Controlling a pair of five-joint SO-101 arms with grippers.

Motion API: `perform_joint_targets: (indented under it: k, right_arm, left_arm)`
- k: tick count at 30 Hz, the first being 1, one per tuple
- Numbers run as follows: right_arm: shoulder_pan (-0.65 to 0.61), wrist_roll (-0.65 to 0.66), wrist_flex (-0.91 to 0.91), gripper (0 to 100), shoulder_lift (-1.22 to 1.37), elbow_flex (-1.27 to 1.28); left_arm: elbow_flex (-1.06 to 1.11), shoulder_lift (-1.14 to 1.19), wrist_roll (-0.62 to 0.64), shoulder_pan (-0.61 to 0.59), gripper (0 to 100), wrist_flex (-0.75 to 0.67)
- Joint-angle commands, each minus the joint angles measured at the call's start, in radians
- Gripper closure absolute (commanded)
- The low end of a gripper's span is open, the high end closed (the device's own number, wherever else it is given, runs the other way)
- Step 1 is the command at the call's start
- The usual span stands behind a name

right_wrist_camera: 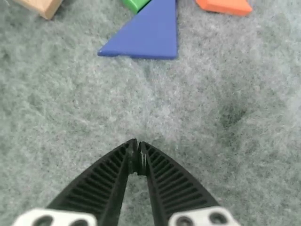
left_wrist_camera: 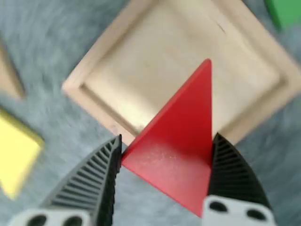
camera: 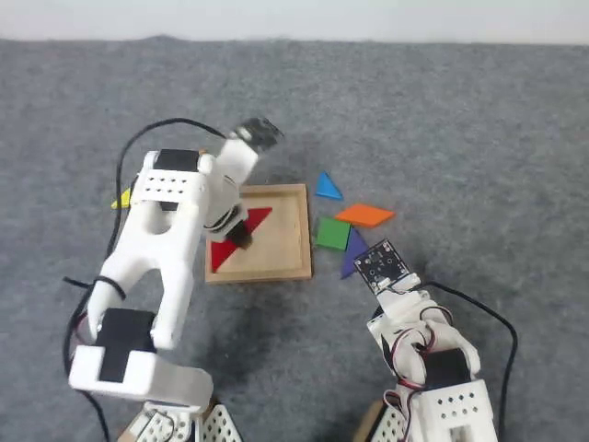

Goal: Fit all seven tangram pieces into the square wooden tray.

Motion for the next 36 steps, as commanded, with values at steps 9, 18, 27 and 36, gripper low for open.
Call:
perform_joint_targets:
  k: [9, 18, 27, 36]
  right_arm:
    - [0.010, -0.005, 0.002, 99.2, 0.007, 0.003]
    - [0.010, -0.005, 0.002, 99.2, 0.007, 0.003]
    - [0.010, -0.005, 0.002, 99.2, 0.007, 0.003]
    - [0.010, -0.005, 0.002, 99.2, 0.007, 0.003]
  left_arm:
    - [0.050, -0.058, -0.689, -0.014, 82, -0.261]
    - [0.099, -0.058, -0.690, -0.006, 82, -0.381]
    - [0.157, -0.060, -0.690, -0.008, 82, -0.505]
    - [0.209, -0.069, -0.779, -0.009, 82, -0.491]
